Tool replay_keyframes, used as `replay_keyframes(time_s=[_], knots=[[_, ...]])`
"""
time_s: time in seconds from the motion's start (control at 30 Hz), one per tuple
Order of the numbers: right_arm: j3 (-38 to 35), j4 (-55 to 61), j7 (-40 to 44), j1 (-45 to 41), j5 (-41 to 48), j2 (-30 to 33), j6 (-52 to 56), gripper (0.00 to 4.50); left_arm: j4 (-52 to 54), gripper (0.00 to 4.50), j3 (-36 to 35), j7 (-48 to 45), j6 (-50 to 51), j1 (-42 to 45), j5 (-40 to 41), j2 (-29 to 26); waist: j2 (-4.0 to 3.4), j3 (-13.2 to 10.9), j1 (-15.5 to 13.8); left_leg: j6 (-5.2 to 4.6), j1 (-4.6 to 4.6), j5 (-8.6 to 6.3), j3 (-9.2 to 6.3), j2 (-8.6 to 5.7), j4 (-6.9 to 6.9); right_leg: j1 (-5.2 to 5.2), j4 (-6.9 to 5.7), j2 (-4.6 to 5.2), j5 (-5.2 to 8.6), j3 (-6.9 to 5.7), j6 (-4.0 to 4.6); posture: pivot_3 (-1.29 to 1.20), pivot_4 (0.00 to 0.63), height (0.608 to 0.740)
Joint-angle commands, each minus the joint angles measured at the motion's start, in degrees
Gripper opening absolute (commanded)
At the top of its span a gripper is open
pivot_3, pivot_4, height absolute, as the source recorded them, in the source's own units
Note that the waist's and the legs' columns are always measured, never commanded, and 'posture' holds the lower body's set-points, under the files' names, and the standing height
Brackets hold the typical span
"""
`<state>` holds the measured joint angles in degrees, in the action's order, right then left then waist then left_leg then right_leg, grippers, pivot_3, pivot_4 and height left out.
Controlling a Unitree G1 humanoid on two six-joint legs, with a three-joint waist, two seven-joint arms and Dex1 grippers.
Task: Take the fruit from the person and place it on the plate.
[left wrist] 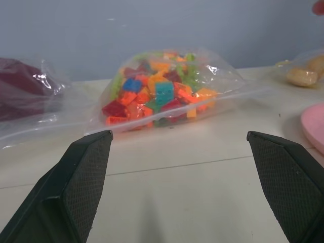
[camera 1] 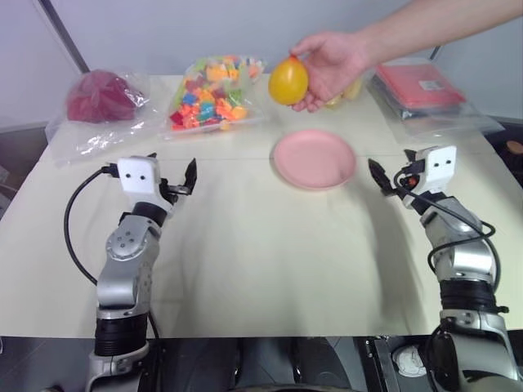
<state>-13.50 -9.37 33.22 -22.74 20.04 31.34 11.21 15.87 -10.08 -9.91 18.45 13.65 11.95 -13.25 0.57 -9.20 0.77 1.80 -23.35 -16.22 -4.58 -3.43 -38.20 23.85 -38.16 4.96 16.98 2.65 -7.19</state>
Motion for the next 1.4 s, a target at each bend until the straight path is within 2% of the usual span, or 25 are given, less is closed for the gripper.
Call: replay_keyframes(time_s=[0.03,0.2,0.47,0.67,0.77,0.93,1.17,1.4], knots=[[0.4,12.3,9.3,1.3,8.3,5.2,8.9,4.50,1.7,4.44,-0.4,-0.7,-0.4,0.2,0.7,-0.7,0.00,0.0,0.0,0.00,0.00,0.00,0.00,0.00,0.00,-0.01,0.01,0.00,0.00,0.00,0.00,0.00,0.150,0.740],[0.3,18.6,10.5,0.8,11.2,8.9,15.7,4.50,1.5,4.44,-0.4,-1.2,-0.2,0.4,0.7,-1.0,0.02,0.0,-0.1,-0.06,0.06,-0.04,-0.09,0.00,0.00,-0.15,0.09,0.01,0.00,-0.08,0.00,0.00,0.150,0.740],[0.5,20.0,8.8,-0.5,11.1,8.0,17.0,4.50,1.2,4.44,-0.2,-3.7,0.4,1.3,1.8,-1.8,0.01,0.0,-0.2,-0.04,0.08,-0.03,-0.09,-0.01,0.00,-0.17,0.10,0.03,0.00,-0.10,0.00,0.00,0.150,0.740],[1.2,19.0,8.4,-1.1,10.3,7.3,16.4,4.50,1.2,4.44,0.7,-12.6,8.8,15.7,12.3,-5.4,0.11,-0.1,-0.6,-0.04,0.02,-0.03,-0.16,-0.02,-0.06,-0.19,0.10,0.04,0.00,-0.19,0.00,0.00,0.150,0.740],[1.7,18.3,8.1,-1.8,9.8,6.7,15.9,4.50,-5.9,4.44,2.8,-14.7,7.3,22.2,11.2,-5.0,0.06,0.0,-0.3,-0.05,0.05,-0.04,-0.13,-0.05,-0.04,-0.20,0.11,0.05,0.00,-0.17,0.00,0.00,0.150,0.740],[2.1,19.3,7.3,-1.3,9.5,5.6,15.8,4.50,-20.8,4.44,5.9,-16.6,-0.1,30.7,8.0,-1.0,0.08,0.0,-0.1,-0.05,0.06,-0.03,-0.14,-0.05,-0.02,-0.19,0.11,0.03,0.00,-0.17,0.00,0.00,0.150,0.740],[1.5,21.9,5.6,0.7,9.9,5.2,16.5,4.50,-36.1,4.44,8.0,-18.9,-8.9,38.5,5.2,4.3,0.08,0.0,-0.2,-0.04,0.03,-0.03,-0.14,-0.05,-0.03,-0.15,0.11,0.04,0.00,-0.17,0.00,0.00,0.150,0.740],[1.1,23.7,4.0,2.1,10.1,5.0,16.8,4.50,-46.2,4.44,8.4,-20.2,-15.2,43.4,2.7,6.7,0.09,0.0,-0.1,-0.05,0.03,-0.03,-0.13,-0.06,-0.03,-0.15,0.11,0.04,0.00,-0.17,0.00,0.00,0.150,0.740]])
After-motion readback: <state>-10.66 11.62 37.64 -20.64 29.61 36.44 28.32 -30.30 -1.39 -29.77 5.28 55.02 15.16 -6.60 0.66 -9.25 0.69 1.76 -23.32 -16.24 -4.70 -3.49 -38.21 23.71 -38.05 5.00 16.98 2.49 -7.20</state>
